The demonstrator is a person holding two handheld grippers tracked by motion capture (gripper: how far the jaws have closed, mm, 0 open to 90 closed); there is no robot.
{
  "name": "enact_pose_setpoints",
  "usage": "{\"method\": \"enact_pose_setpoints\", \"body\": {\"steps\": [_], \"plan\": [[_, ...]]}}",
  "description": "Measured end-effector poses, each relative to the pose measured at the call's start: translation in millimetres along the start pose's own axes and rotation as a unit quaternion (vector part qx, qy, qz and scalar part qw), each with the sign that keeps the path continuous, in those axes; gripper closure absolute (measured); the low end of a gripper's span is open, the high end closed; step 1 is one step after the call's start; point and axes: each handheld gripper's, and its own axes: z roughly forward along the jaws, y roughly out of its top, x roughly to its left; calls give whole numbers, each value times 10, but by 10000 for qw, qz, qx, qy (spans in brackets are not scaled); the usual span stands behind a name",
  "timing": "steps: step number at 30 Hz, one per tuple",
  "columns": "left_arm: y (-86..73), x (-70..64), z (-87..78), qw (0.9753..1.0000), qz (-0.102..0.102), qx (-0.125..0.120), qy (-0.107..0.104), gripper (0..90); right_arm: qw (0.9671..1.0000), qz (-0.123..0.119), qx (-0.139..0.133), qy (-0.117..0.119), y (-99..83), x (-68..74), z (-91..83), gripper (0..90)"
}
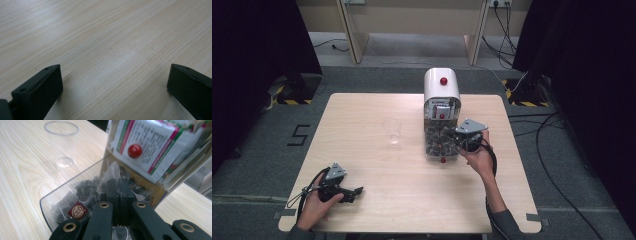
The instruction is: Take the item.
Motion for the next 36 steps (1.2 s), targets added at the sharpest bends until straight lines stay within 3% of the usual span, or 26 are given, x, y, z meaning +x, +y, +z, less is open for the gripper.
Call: {"method": "enact_pose_setpoints", "body": {"steps": [15,20,36], "plan": [[0,0,0,10000,0,0,0,0,9997,-185,-160,30,97,84,-40,900],[0,0,0,10000,0,0,0,0,9997,-139,-196,42,118,100,-34,900],[0,0,0,10000,1,0,0,0,9991,-263,-247,212,222,225,110,900]]}}
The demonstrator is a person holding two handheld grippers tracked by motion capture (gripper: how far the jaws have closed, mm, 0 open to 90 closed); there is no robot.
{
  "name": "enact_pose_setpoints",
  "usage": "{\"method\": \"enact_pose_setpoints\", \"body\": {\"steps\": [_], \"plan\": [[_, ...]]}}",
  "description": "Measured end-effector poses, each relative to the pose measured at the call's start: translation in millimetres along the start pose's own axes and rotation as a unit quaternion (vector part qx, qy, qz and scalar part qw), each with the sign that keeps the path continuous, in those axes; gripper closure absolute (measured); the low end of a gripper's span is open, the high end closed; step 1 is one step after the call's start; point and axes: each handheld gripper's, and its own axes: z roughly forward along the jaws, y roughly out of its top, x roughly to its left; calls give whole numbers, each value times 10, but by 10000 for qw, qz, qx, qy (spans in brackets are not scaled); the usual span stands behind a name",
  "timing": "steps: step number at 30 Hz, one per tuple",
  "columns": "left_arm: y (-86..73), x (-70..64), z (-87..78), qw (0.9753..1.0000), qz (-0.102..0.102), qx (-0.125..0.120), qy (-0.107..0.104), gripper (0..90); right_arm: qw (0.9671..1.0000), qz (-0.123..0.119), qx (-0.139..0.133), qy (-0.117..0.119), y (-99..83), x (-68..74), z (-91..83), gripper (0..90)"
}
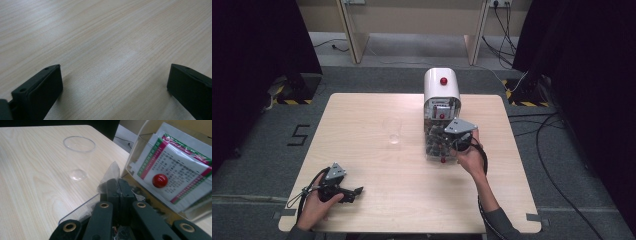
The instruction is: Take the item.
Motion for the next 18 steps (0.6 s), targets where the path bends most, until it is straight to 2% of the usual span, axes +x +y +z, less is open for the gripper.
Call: {"method": "enact_pose_setpoints", "body": {"steps": [18], "plan": [[0,0,0,10000,-1,0,0,0,9996,-185,12,206,131,164,293,900]]}}
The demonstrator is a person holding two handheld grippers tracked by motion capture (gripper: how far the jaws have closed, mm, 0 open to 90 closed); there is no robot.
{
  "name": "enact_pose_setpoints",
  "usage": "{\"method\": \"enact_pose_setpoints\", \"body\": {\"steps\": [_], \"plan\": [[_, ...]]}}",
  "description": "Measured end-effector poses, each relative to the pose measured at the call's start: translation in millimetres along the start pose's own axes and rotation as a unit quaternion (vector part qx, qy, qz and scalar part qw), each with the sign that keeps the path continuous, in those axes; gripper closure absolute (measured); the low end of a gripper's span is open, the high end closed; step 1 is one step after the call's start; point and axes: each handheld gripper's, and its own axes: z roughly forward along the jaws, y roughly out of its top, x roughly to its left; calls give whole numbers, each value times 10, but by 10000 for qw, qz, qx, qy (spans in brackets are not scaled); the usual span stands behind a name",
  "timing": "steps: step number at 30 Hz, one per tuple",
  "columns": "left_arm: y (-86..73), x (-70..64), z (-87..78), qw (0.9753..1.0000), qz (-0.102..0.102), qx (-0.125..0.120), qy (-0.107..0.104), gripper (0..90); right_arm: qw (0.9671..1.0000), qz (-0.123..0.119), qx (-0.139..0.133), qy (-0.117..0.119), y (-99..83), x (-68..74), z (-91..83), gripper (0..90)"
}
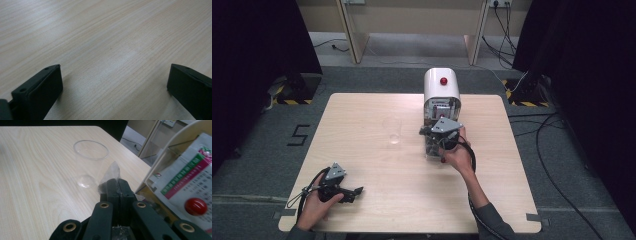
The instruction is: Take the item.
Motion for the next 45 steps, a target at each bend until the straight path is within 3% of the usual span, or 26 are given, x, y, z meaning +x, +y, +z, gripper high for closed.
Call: {"method": "enact_pose_setpoints", "body": {"steps": [2,11,19,29,36,45], "plan": [[0,0,1,10000,-1,-3,-2,0,9999,-94,22,41,19,24,68,900],[0,0,0,10000,1,1,0,0,9999,-93,18,65,98,32,185,900],[0,0,0,10000,1,1,0,0,9999,-106,50,104,287,57,300,900],[0,1,1,10000,0,-6,-4,0,9991,-369,99,185,618,91,506,900],[0,2,-1,10000,11,8,0,0,9990,-367,96,236,815,138,644,900],[0,2,-1,10000,10,9,0,0,9983,-456,225,295,877,164,827,900]]}}
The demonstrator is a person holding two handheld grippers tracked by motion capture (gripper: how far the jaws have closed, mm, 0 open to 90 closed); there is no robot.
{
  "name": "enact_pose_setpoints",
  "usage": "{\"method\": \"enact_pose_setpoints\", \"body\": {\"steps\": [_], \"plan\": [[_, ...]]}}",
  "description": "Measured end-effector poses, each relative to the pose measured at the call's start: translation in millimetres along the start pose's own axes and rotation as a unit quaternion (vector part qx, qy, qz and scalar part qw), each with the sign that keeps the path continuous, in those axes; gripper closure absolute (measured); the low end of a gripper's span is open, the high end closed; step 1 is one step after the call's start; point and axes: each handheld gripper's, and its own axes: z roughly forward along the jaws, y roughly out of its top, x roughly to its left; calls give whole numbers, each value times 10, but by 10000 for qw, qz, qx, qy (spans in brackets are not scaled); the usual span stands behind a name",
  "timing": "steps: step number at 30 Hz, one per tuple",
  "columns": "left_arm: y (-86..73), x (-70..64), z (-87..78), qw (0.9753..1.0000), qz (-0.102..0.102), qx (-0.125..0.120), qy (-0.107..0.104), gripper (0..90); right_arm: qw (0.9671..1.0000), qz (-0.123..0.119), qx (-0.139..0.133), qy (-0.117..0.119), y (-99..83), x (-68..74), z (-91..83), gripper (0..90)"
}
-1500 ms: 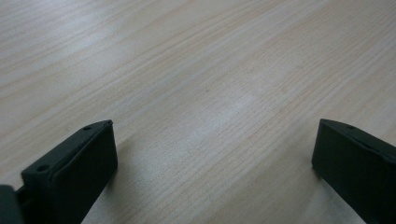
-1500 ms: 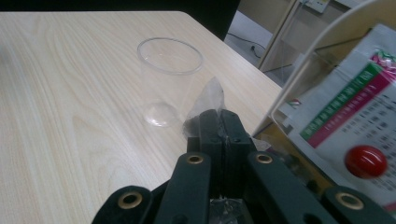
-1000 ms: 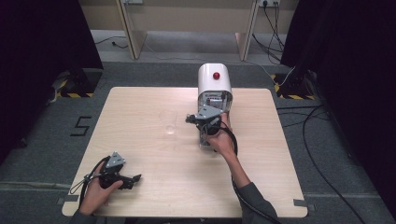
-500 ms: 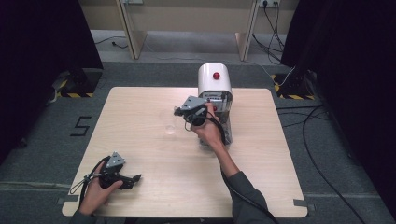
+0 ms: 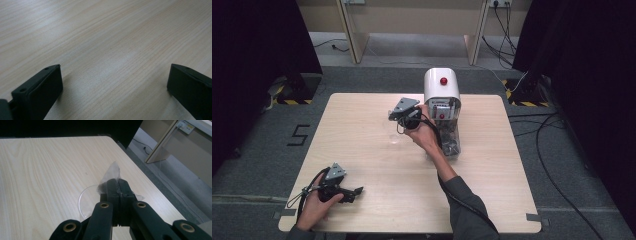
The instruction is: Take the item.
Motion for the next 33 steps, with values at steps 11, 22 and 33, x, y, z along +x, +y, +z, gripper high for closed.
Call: {"method": "enact_pose_setpoints", "body": {"steps": [11,22,33], "plan": [[0,0,0,10000,1,1,-3,0,9998,61,197,83,-17,60,197,900],[0,0,0,10000,2,1,-1,0,9991,86,397,108,-95,82,342,900],[0,0,1,10000,2,-2,0,0,9980,9,607,148,-138,116,456,897]]}}
